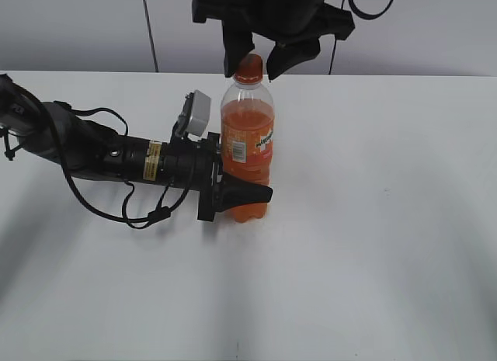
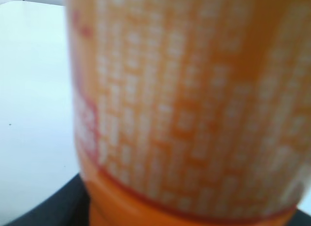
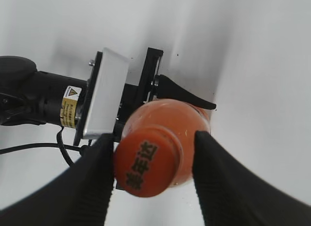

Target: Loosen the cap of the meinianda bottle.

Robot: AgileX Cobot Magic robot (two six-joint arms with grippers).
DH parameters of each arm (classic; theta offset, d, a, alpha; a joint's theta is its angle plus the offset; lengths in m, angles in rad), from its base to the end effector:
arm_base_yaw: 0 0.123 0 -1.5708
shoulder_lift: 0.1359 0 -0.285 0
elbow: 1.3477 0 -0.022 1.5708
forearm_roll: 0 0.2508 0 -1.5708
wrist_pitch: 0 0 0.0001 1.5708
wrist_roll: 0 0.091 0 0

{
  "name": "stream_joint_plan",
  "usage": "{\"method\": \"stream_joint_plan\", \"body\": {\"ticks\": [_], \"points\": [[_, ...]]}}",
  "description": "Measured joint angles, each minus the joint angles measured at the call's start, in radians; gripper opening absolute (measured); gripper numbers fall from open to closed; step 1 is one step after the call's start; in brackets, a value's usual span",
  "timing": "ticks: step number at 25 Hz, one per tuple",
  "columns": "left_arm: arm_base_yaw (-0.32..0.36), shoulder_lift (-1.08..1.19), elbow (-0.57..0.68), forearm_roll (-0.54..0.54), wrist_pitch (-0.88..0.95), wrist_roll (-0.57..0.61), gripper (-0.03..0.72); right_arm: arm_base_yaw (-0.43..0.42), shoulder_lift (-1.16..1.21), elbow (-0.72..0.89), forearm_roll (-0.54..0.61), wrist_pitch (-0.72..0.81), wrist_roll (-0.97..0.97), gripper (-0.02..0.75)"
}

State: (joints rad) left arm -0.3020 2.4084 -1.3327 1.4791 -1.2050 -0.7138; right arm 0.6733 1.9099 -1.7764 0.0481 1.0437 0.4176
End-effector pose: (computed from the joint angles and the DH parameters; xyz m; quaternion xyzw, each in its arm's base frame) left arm 0.3724 -0.2046 0.0629 0.5334 0.5843 -0.4604 0.4027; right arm 0.3290 0.2673 0.3062 -0.1171 0.9639 0.1432 0.1915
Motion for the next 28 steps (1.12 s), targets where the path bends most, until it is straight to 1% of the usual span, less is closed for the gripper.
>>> {"method": "stream_joint_plan", "body": {"ticks": [4,23,28], "points": [[0.0,0.0,0.0,0.0,0.001,0.0,0.41,0.0,0.0,0.0,0.003,0.006,0.001,0.312],[0.0,0.0,0.0,-0.002,0.001,0.0,0.41,0.0,0.0,0.0,0.003,0.009,-0.003,0.309],[0.0,0.0,0.0,-0.002,0.001,0.0,0.41,0.0,0.0,0.0,0.004,0.008,-0.072,0.308]]}}
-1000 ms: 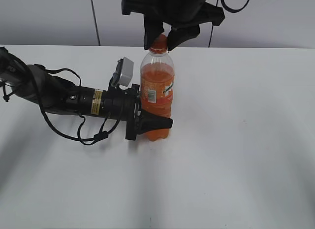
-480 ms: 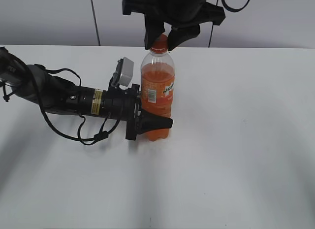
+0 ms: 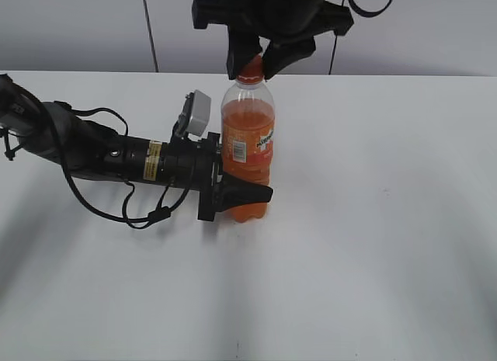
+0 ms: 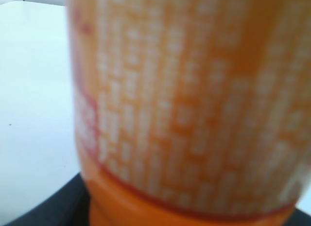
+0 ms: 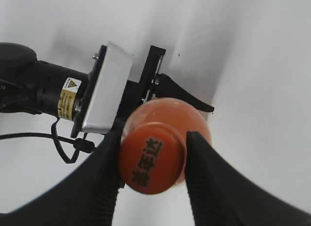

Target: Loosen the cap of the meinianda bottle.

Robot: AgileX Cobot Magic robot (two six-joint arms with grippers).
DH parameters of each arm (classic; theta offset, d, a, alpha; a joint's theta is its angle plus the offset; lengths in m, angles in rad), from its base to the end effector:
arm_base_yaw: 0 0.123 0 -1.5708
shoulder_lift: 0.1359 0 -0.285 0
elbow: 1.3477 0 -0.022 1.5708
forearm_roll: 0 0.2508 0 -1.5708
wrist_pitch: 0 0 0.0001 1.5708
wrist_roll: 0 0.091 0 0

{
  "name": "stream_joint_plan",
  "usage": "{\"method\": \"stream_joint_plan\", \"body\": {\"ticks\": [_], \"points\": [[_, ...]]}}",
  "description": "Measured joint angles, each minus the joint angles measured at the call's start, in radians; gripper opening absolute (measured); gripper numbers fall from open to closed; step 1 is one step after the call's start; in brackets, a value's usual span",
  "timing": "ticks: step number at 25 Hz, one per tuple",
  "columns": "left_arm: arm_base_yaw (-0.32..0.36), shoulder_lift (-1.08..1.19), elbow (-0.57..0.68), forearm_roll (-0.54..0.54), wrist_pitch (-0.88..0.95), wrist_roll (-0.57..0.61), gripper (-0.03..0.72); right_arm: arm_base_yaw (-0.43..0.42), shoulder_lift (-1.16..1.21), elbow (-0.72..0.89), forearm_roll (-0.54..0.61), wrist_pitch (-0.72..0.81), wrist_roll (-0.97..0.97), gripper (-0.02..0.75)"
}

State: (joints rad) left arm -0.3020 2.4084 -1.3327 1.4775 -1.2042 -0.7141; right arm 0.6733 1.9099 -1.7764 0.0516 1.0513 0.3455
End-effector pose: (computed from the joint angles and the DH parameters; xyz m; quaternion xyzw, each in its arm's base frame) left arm 0.3726 -0.2046 0.0629 0.5327 0.5848 -0.4602 0.4030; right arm 0.3284 0.2671 0.3059 -0.1515 0.9600 0.1359 0.1925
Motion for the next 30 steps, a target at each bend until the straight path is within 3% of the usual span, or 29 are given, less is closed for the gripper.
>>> {"method": "stream_joint_plan", "body": {"ticks": [16,30], "points": [[0.0,0.0,0.0,0.005,0.001,-0.007,0.41,0.0,0.0,0.0,0.005,-0.001,-0.577,0.279],[0.003,0.0,0.0,0.021,-0.009,0.011,0.41,-0.001,-0.002,0.0,0.072,0.009,-0.846,0.279]]}}
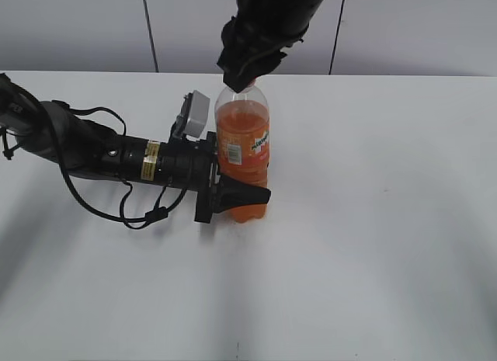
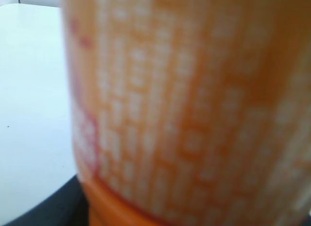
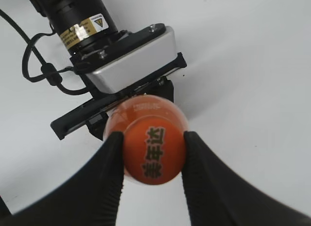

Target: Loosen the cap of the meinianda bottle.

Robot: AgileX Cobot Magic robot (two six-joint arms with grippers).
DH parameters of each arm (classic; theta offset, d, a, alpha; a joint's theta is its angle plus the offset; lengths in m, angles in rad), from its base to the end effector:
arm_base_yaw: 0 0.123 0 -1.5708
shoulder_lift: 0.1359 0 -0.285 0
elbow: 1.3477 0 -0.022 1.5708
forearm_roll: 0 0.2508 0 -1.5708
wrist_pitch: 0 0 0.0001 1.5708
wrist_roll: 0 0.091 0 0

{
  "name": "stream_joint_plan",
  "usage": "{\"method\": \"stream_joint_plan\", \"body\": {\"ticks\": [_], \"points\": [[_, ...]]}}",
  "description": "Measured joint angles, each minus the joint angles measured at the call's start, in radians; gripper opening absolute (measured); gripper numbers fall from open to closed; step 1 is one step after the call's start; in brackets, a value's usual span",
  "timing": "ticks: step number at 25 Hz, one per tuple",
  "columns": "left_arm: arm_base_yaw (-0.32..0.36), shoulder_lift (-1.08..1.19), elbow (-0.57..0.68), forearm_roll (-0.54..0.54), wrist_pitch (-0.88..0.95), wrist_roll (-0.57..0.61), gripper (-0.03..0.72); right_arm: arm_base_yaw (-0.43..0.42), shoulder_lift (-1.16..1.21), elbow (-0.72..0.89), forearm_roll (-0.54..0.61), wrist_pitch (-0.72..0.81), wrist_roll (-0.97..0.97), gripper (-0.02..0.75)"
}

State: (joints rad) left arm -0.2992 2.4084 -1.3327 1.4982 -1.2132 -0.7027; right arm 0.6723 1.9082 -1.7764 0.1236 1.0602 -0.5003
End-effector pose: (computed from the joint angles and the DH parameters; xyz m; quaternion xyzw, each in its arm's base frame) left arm 0.3712 -0.2034 0.0626 0.5428 0.5770 -0.4603 0.4008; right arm 0.3243 0.2706 0.3067 -0.5232 0.8183 0.0790 0.2245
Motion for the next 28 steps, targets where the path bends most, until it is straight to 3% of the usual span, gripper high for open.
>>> {"method": "stream_joint_plan", "body": {"ticks": [28], "points": [[0.0,-0.008,0.0,0.026,0.001,0.024,0.41,0.0,-0.004,-0.001,0.034,0.039,-0.45,0.279]]}}
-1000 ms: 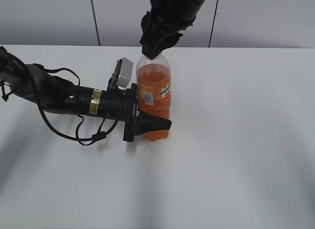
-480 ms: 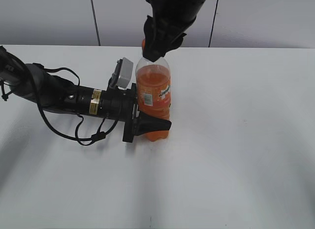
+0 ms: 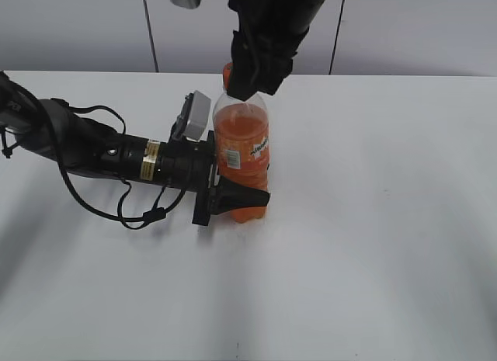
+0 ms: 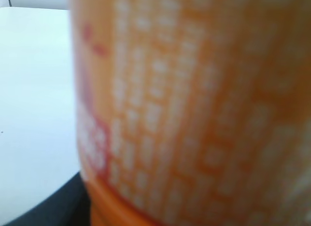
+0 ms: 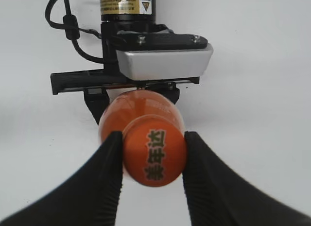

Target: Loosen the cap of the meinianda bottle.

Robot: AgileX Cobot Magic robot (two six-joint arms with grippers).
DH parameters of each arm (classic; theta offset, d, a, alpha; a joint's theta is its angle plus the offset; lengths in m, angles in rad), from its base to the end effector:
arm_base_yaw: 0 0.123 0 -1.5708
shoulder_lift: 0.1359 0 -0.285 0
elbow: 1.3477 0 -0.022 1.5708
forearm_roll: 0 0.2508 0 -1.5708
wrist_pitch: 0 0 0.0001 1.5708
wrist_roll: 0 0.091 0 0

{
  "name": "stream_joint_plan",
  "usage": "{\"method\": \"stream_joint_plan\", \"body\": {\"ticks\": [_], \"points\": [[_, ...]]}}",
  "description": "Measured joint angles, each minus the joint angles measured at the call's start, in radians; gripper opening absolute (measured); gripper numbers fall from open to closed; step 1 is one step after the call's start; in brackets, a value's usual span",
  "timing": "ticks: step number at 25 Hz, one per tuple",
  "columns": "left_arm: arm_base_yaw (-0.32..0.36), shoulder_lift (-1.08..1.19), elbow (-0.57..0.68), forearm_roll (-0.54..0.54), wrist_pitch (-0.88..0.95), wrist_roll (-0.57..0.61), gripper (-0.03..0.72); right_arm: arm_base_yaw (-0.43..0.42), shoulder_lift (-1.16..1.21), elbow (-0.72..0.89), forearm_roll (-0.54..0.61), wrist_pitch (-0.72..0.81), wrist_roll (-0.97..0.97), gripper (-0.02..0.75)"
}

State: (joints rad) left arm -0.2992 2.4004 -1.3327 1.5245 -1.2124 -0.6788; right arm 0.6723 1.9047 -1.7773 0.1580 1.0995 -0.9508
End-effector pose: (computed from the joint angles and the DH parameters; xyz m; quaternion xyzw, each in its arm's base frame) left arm 0.3699 -0.2031 0.0647 0.5609 0.5648 -0.4530 0.4014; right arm 0.3195 0.2706 0.3073 -0.6926 0.6848 0.0460 0.2217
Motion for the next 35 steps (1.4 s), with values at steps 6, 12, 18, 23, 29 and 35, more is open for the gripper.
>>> {"method": "stream_joint_plan", "body": {"ticks": [6,12,18,23,29,35], "points": [[0.0,0.0,0.0,0.002,-0.001,0.002,0.41,0.0,-0.001,0.0,0.01,0.004,-0.074,0.281],[0.0,0.0,0.0,0.002,-0.001,0.002,0.41,0.0,-0.001,0.0,0.013,0.005,-0.106,0.281],[0.0,-0.001,0.0,0.002,-0.001,0.002,0.41,0.0,-0.001,0.0,0.014,0.006,-0.114,0.281],[0.0,-0.001,0.0,0.002,0.0,0.002,0.41,0.0,-0.001,0.0,0.014,0.007,-0.115,0.29],[0.0,-0.001,0.0,-0.001,0.001,-0.003,0.41,0.0,-0.001,-0.002,0.007,0.006,-0.124,0.305],[-0.001,-0.001,0.0,-0.002,0.003,-0.007,0.41,0.0,-0.001,-0.002,0.004,0.005,-0.129,0.308]]}}
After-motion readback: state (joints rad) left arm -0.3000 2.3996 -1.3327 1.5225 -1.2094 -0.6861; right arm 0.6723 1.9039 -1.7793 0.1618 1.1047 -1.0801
